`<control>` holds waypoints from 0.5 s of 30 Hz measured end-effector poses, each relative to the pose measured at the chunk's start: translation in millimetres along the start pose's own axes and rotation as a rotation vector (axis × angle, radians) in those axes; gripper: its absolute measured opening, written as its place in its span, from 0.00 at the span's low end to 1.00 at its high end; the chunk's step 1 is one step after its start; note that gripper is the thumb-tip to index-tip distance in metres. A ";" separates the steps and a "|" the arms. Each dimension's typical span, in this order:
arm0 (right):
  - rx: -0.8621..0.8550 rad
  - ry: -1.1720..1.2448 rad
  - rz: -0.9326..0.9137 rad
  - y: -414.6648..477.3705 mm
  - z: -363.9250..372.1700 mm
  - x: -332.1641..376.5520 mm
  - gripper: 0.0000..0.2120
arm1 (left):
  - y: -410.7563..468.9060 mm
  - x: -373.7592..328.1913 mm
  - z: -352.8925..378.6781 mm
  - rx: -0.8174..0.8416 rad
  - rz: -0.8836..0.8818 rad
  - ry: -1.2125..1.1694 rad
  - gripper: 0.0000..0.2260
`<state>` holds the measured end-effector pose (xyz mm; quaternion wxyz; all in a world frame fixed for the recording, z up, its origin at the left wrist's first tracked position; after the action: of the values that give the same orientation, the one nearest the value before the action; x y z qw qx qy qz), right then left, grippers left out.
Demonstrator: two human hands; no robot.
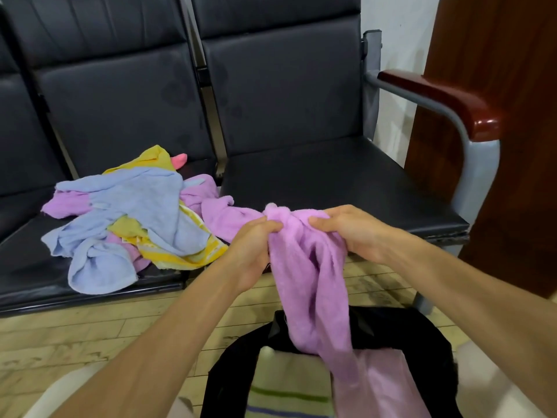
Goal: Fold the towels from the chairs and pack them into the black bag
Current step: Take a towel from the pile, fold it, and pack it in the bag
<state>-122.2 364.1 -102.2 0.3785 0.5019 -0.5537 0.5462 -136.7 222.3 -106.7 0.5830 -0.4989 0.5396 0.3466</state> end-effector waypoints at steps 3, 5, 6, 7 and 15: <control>-0.116 0.123 -0.058 -4.4 -19.6 11.6 0.08 | 2.8 -13.2 -20.0 -0.102 0.057 -0.094 0.16; -0.244 0.254 -0.103 -8.6 -39.3 20.5 0.09 | 3.1 -22.1 -32.1 -0.093 0.103 -0.175 0.18; -0.318 0.351 -0.116 -10.5 -51.1 23.9 0.08 | 2.0 -26.5 -38.7 -0.111 0.120 -0.203 0.17; -0.386 0.459 -0.115 -11.4 -62.4 24.8 0.09 | 2.2 -29.1 -46.1 -0.138 0.132 -0.239 0.16; -0.604 0.499 0.131 -17.6 -92.0 -6.7 0.10 | 2.7 -24.6 -54.6 -0.197 0.093 -0.277 0.11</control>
<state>-115.6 457.4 -94.0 0.5963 0.1832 -0.6114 0.4869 -159.2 174.1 -78.9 0.5832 -0.4759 0.4400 0.4897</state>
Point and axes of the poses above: each hand's wrist, its own y-axis towards the middle knuckle, its own z-axis out of the palm, x = y × z, the point moved 10 cm from there along y, towards the middle knuckle, and after that the axes turned 4 degrees about y, right-handed, at the moved point
